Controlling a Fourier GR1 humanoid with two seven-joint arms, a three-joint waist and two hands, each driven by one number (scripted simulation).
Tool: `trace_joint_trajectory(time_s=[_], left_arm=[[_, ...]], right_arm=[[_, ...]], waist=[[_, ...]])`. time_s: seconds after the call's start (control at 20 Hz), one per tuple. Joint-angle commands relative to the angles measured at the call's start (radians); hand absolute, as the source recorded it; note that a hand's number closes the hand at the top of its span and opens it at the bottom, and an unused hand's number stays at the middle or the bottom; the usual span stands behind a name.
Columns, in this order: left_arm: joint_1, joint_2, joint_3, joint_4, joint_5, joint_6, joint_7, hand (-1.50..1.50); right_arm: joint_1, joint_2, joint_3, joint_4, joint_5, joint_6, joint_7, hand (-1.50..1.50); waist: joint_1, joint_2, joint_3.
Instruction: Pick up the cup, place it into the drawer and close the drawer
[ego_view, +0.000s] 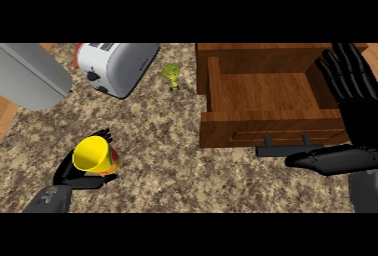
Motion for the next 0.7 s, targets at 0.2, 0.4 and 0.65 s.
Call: trace_joint_trajectory(time_s=[0.2, 0.4, 0.65], left_arm=[[0.009, -0.038, 0.007, -0.086, 0.000, 0.079, -0.256, 1.50], [0.009, -0.068, 0.041, -0.095, 0.007, 0.236, -0.305, 1.50], [-0.026, -0.163, 0.213, -0.097, 0.142, 0.510, -0.243, 1.50]], right_arm=[[-0.042, -0.048, -0.053, 0.061, -0.030, 0.031, -0.006, -1.50], [-0.032, -0.010, -0.010, 0.069, 0.025, 0.002, -0.037, -1.50], [-0.026, -0.042, -0.048, 0.021, -0.043, 0.031, 0.008, -1.50]], waist=[[0.012, 0.000, 0.001], [0.014, 0.000, 0.001], [-0.002, -0.004, 0.001]])
